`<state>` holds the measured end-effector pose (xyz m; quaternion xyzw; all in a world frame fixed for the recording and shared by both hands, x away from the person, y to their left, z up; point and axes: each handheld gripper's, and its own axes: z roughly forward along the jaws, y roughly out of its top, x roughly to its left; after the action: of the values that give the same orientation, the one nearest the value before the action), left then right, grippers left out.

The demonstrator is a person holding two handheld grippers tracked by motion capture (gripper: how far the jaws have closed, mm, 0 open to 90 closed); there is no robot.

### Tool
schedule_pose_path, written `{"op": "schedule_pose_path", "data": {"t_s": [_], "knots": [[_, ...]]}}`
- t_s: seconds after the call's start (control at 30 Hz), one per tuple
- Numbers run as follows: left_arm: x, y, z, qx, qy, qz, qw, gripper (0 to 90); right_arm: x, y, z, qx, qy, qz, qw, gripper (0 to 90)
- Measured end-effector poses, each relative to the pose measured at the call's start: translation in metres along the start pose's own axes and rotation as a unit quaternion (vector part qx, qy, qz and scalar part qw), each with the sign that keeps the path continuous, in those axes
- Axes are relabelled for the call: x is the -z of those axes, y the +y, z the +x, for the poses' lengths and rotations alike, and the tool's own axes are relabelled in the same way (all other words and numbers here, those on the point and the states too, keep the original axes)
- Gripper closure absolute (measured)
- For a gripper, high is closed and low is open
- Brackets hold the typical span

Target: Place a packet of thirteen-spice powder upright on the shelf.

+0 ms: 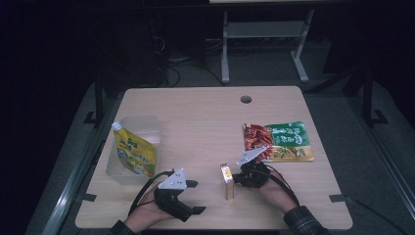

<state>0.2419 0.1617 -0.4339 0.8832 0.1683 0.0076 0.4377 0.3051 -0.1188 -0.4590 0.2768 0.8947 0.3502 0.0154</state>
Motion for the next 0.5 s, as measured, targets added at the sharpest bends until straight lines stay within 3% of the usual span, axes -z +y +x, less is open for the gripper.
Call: {"op": "schedule_pose_path", "data": {"t_s": [0.5], "knots": [[-0.006,-0.002,-0.001,-0.004,-0.006,0.013,0.9999,15.7,-0.014,0.010,0.002,0.015,0.009,0.005,0.9998,90.0]]}}
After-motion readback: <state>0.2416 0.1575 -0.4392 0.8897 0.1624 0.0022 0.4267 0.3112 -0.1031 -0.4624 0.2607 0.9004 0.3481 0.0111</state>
